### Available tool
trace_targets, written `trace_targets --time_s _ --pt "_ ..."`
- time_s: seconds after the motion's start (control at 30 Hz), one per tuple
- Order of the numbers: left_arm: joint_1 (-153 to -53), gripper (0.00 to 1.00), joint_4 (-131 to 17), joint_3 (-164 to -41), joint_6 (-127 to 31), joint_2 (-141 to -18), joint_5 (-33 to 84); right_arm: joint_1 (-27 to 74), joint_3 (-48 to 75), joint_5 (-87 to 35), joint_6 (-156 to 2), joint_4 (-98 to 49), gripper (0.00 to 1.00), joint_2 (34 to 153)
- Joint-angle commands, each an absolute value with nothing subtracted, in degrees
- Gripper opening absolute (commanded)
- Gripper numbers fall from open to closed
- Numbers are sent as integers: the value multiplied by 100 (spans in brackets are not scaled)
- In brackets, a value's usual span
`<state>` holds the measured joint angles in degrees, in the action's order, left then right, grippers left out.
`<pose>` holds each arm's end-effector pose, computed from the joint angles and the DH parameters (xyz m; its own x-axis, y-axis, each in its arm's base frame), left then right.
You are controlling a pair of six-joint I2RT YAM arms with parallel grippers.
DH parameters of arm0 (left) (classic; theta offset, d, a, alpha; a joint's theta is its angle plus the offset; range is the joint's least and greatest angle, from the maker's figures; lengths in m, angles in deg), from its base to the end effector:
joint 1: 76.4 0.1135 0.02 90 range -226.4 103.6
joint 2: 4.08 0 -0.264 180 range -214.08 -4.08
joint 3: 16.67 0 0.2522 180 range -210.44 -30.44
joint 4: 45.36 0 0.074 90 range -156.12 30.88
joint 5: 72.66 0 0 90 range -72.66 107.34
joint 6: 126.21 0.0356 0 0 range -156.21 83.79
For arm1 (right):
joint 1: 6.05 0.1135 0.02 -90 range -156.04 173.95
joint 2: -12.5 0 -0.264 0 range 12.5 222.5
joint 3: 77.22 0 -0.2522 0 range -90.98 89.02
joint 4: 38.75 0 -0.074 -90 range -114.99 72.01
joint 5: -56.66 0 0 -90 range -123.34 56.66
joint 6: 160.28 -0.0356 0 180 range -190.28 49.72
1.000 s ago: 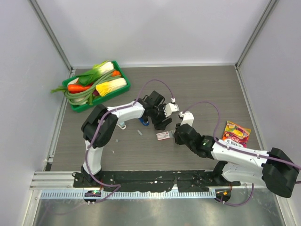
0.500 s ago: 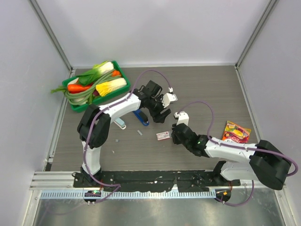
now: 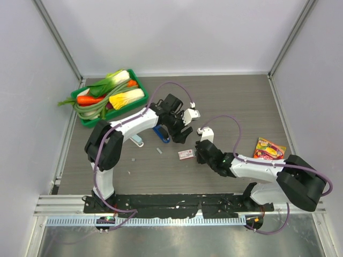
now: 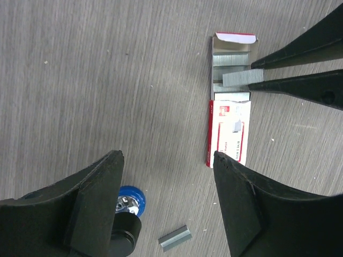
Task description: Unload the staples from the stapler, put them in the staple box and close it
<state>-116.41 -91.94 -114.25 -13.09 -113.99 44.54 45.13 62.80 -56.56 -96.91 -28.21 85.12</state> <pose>0.3042 -0.2766 0.2174 -0.3077 0.7143 -0.6286 0.9497 0.2708 -0.1572 0.1560 0.1714 0.1564 -0.6236 -0.1180 -0.7728 -0.2867 0.9542 0.0857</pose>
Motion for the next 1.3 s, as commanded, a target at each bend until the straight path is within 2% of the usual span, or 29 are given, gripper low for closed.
trace_targets --time_s 0.0,0.67,0.77,0.83,1.07,1.27 --pt "-11631 72 -9120 -11288 -1309 -11052 4581 4484 6143 -5742 -9629 -3149 1 8545" --pt "-11613 72 -8988 -10919 -1248 -10832 4599 4484 6037 -5839 -9612 -3325 3 8888" --pt "-11613 72 -8988 -10884 -1248 -10814 4616 4484 6028 -5813 -9620 -3325 9 8871" --pt "-11613 72 -8997 -10866 -1239 -10814 4625 4484 6037 -5786 -9621 -3308 17 8809" --pt "-11613 72 -9005 -10901 -1274 -10832 4660 4484 6046 -5733 -9594 -3176 31 8510" --pt "-11613 72 -8997 -10910 -1318 -10832 4695 4484 6055 -5593 -9541 -3123 36 8405"
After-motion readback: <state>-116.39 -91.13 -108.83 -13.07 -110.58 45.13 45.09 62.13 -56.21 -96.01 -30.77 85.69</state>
